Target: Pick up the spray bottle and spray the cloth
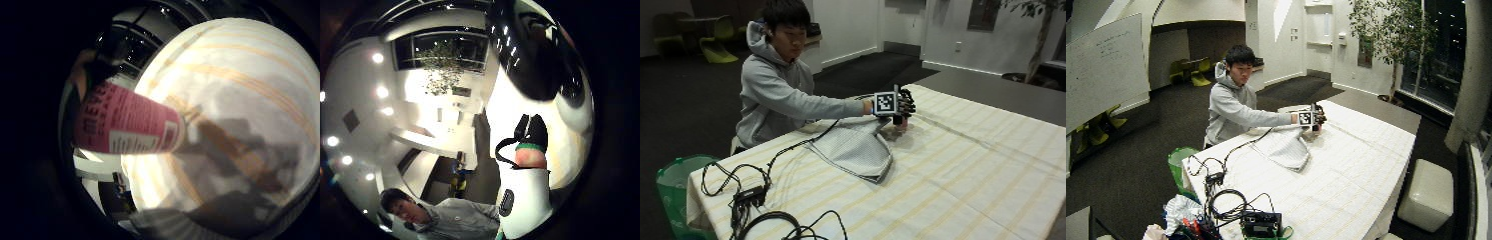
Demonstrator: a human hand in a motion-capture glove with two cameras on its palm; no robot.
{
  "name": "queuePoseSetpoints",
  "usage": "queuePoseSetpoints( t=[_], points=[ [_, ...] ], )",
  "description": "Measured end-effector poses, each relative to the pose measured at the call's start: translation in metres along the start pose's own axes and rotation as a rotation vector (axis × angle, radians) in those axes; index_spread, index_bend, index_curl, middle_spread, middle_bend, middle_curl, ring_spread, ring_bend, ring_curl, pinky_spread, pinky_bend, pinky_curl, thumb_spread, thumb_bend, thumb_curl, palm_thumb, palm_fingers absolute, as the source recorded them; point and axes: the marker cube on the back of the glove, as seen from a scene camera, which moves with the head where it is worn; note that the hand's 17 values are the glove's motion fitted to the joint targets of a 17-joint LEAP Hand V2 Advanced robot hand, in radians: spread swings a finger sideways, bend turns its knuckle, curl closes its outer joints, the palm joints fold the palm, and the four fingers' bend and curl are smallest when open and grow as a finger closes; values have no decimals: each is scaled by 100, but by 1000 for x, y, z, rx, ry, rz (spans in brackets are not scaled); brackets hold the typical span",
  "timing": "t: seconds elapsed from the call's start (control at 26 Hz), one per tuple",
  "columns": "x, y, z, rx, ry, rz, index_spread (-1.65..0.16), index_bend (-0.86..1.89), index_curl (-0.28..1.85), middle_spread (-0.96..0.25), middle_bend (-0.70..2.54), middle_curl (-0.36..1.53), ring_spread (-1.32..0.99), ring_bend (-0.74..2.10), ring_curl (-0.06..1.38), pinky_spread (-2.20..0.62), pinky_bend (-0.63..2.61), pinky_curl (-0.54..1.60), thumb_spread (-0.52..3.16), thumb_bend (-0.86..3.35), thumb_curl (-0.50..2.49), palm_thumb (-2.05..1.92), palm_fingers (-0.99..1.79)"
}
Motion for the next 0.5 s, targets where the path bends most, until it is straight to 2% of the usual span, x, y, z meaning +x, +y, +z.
queuePoseSetpoints(
  t=[0.15, 0.31, 0.35, 0.39, 0.5],
  points=[
    [-3, 11, -12, -7, 165, 61, -21, 19, 52, -5, 33, 44, -4, 35, 38, 7, 23, 39, 60, -4, 74, 96, 63],
    [-7, 24, -34, 33, 195, 92, -19, 12, 48, -4, 34, 43, -1, 29, 35, 12, 21, 37, 71, -4, 72, 90, 60],
    [-8, 30, -42, 45, 193, 88, -18, 3, 45, -4, 39, 44, 1, 27, 35, 13, 23, 38, 73, -4, 71, 89, 54],
    [-9, 36, -49, 54, 190, 81, -19, 3, 43, -2, 27, 41, 1, 32, 36, 14, 28, 39, 75, -4, 71, 88, 44],
    [-14, 51, -62, 72, 185, 62, -20, 0, 39, 0, 24, 41, 4, 34, 37, 17, 34, 41, 80, -3, 69, 86, 31]
  ],
)
